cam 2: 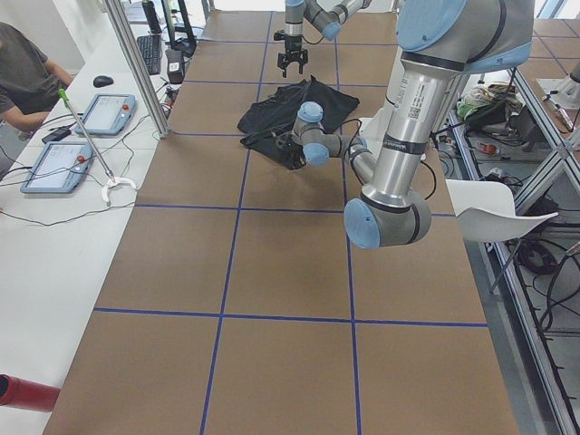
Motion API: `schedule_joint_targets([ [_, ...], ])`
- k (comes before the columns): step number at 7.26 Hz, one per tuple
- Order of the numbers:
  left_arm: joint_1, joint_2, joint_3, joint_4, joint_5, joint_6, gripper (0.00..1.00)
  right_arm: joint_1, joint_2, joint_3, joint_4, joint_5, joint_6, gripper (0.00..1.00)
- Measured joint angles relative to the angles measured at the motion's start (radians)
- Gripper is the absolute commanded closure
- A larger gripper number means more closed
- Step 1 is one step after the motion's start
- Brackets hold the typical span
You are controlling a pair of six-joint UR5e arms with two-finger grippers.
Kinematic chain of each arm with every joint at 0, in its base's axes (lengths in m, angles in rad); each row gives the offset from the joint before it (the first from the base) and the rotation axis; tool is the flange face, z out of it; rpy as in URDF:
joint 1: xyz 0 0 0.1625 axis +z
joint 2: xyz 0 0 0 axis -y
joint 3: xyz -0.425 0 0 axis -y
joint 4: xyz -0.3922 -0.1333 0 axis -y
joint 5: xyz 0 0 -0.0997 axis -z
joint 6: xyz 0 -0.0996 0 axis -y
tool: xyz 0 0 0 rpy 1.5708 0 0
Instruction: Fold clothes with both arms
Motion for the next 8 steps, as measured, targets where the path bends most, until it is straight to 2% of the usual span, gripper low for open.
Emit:
schedule_joint_targets([
  [2,0.0,0.0,0.004,0.0,0.001,-0.001,0.74,0.001,0.0,0.0,0.0,0.0,0.0,0.0],
  [3,0.0,0.0,0.005,0.0,0.001,-0.004,1.0,0.001,0.0,0.0,0.0,0.0,0.0,0.0],
  [8,-0.006,-0.013,-0.005,-0.002,-0.002,-0.002,1.0,0.002,-0.002,-0.002,0.001,-0.005,0.0,0.0],
])
